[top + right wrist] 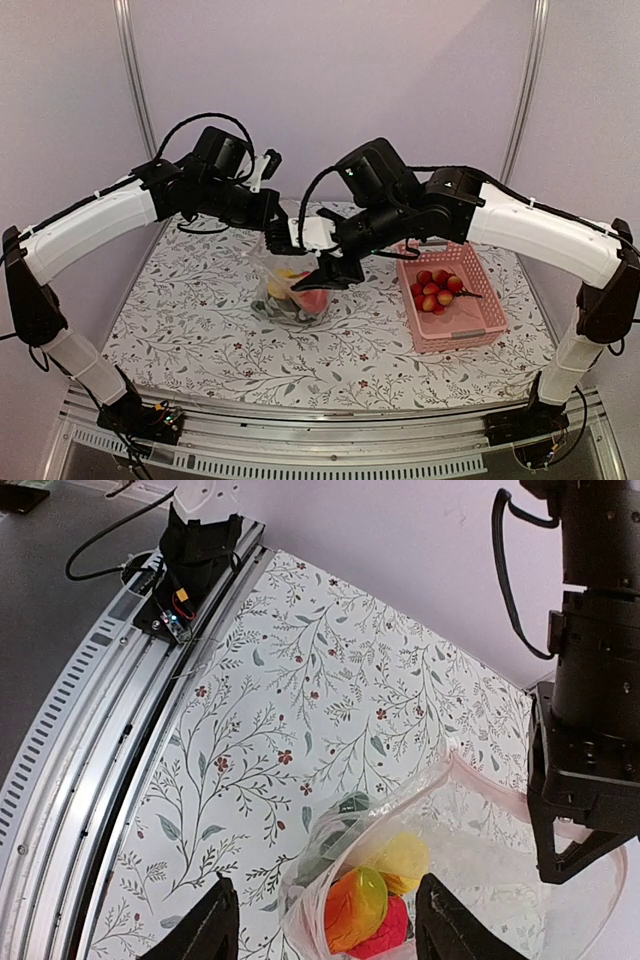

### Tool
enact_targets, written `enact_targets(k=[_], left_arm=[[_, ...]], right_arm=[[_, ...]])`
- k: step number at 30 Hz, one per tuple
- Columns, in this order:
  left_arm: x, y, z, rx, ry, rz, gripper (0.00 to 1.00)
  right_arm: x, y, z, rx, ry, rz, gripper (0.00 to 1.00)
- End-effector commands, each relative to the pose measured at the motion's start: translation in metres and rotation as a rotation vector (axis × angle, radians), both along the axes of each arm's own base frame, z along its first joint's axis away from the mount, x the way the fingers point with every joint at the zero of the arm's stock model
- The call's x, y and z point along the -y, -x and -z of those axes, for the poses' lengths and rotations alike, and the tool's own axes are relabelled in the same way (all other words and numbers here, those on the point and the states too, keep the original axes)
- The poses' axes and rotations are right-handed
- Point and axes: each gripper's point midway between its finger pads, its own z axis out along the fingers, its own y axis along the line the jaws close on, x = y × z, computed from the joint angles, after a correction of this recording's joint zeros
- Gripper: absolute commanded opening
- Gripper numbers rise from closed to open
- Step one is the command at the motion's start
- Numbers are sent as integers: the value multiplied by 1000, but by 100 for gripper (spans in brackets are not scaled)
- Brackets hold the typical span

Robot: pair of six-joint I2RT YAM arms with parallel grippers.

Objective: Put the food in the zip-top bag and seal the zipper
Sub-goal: Pass from the left arm to the right

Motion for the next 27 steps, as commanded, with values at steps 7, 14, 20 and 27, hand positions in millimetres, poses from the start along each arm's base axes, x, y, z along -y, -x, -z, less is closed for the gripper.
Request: enact_targets(k=[7, 14, 20, 27], left_arm=[[1, 7, -13, 6, 12, 23, 3], [-8, 11, -12, 3, -33, 17, 15], [-27, 24, -11, -11, -95, -4, 26], [-41, 32, -16, 11, -98, -30, 24]], right_arm=[[-8, -19, 51, 76, 217, 80, 48], [-13, -15, 43, 60, 207, 48, 4], [-8, -14, 24, 99, 169, 40, 0], [-6, -11, 13, 108, 148, 32, 0]])
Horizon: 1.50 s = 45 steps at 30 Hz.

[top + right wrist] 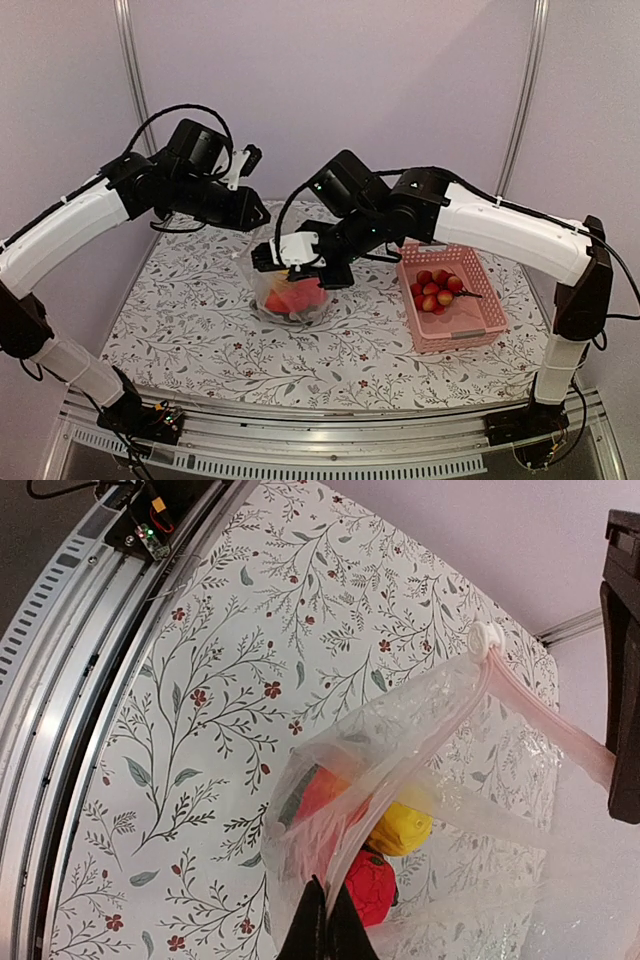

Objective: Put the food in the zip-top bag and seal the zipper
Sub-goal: Pass from the left arm to the right, then pass from the right arm to the left

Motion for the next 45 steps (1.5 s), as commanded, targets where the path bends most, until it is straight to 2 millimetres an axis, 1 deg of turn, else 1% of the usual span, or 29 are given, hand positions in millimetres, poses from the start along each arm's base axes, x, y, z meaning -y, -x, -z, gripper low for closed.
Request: enact_targets(k=[1, 5, 10, 13, 15, 17, 19, 21, 23, 24, 26, 27, 29, 30, 32, 33, 34, 36, 37, 38, 40, 43, 45], left_arm=[[-10, 8, 1, 5, -28, -7, 22], [-5, 9, 4, -8, -22, 15, 19], [2, 10, 4, -13, -18, 43, 22], [0, 9, 8, -16, -40, 41, 21], [0, 7, 12, -17, -54, 41, 18], [1, 5, 14, -16, -64, 43, 11], [5, 2, 14, -10, -59, 55, 2], [9, -3, 11, 1, -56, 55, 0], [12, -7, 5, 17, -50, 55, 0], [13, -8, 2, 25, -46, 55, 0], [14, -11, -1, 34, -45, 52, 0], [14, -12, -1, 35, -43, 49, 0], [15, -12, 0, 33, -43, 47, 0], [15, -12, 1, 31, -42, 45, 0], [14, -12, 4, 30, -43, 41, 0], [14, -12, 5, 31, -42, 39, 0], [13, -13, 5, 34, -38, 36, 0], [13, -13, 5, 44, -34, 33, 0], [13, -14, 4, 47, -33, 28, 0], [12, -14, 4, 50, -33, 26, 0], [12, -15, 3, 56, -29, 23, 0], [13, -16, 2, 63, -23, 22, 0], [13, -16, 1, 66, -21, 22, 0]], right_arm=[[6, 8, -31, 21, -56, -16, 0], [6, 9, -33, 18, -62, -10, 0], [7, 5, -33, 31, -60, 6, 0], [8, 4, -32, 32, -58, 10, 0], [8, 4, -31, 28, -58, 11, 0], [9, 3, -31, 27, -60, 14, 0], [9, 2, -30, 20, -65, 18, 0], [11, 2, -30, 9, -67, 19, 1], [12, 6, -34, -21, -75, 9, 6], [14, 9, -38, -43, -84, 1, 11], [21, 12, -49, -106, -110, 1, 25], [26, 15, -57, -140, -131, -8, 31], [40, 14, -68, -196, -155, 8, 35], [50, 12, -75, -223, -172, 27, 37], [69, 5, -78, -276, -183, 66, 39], [85, -1, -81, -290, -196, 98, 40], [96, -7, -78, -304, -200, 124, 41], [121, -19, -70, -323, -203, 186, 41], [137, -26, -69, -324, -212, 223, 41], [151, -32, -57, -348, -199, 264, 42], [179, -44, -48, -365, -207, 340, 42], [222, -63, -22, -416, -199, 469, 42], [253, -74, -8, -456, -210, 559, 42]])
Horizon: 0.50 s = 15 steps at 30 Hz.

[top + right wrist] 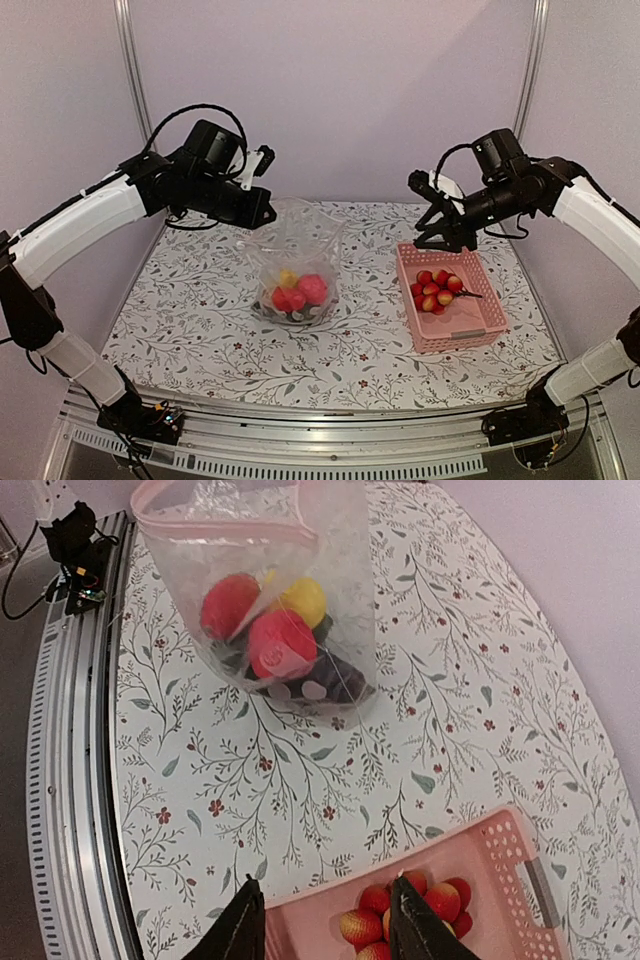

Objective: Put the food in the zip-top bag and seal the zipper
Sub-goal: Pass from the right arm to the left, then pick up the fake fruit from the bin.

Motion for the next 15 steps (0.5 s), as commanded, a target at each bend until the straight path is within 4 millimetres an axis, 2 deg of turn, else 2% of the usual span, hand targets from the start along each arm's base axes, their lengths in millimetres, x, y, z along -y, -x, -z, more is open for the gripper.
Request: enact_targets(k=[1, 7, 10, 12, 15], left_arm=[[2, -1, -6, 29, 17, -2, 0], [1, 0, -5, 28, 19, -3, 0], [1, 0, -8, 36, 25, -3, 0], [1, 0, -9, 39, 28, -3, 0], [1, 0, -7, 36, 27, -4, 0]], right_arm=[[55, -9, 35, -154, -20, 140, 42], [128, -26, 80, -224, -8, 341, 41], [169, -41, 105, -243, 31, 487, 38], [187, -45, 116, -270, 31, 537, 37], [202, -47, 138, -299, 66, 584, 36]])
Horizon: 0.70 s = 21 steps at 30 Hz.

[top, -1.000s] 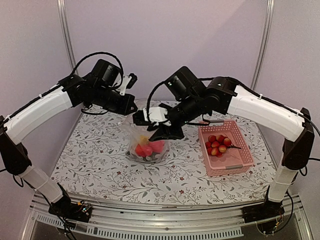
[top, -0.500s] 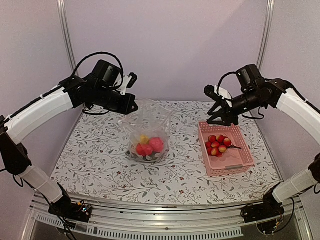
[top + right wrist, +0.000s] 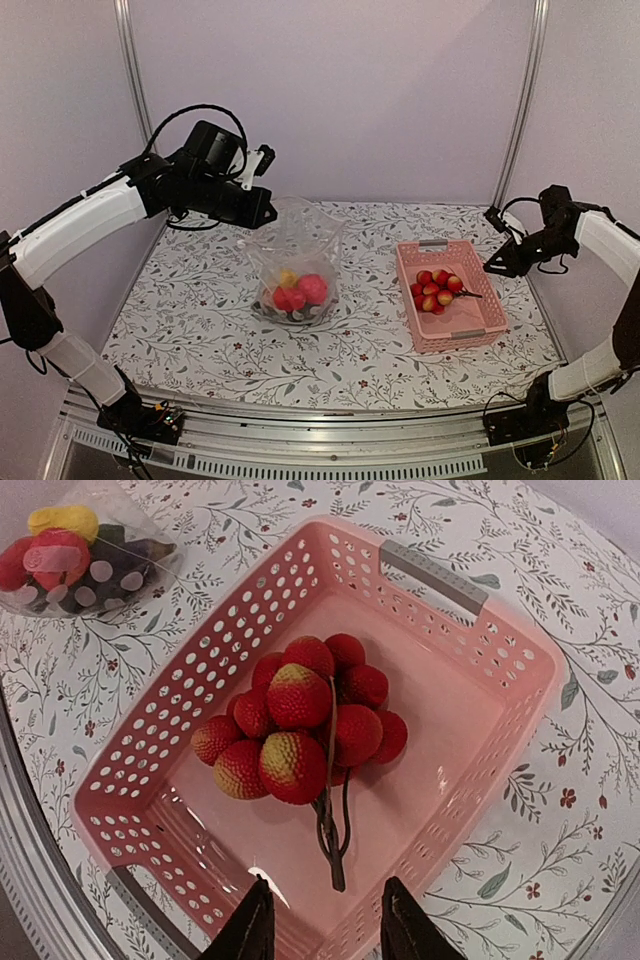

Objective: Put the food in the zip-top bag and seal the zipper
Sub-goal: Pick up the fake fruit from the bin.

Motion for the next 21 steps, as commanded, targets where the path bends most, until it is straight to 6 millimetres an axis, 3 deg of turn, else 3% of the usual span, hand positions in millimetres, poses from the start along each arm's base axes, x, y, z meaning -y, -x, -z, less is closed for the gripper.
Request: enact_targets(k=[1, 7, 15, 21], left_arm=[[0, 2, -6, 22, 17, -2, 0], [-1, 4, -5, 18, 21, -6, 0], [0, 2, -1, 8, 21, -8, 0], [2, 2, 1, 3, 21, -7, 0]], right_arm=[[21, -6, 27, -14, 56, 49, 36], [29, -4, 48, -17, 108, 66, 38], [15, 14, 60, -75, 65, -36, 40], [17, 18, 77, -115, 117, -55, 37]])
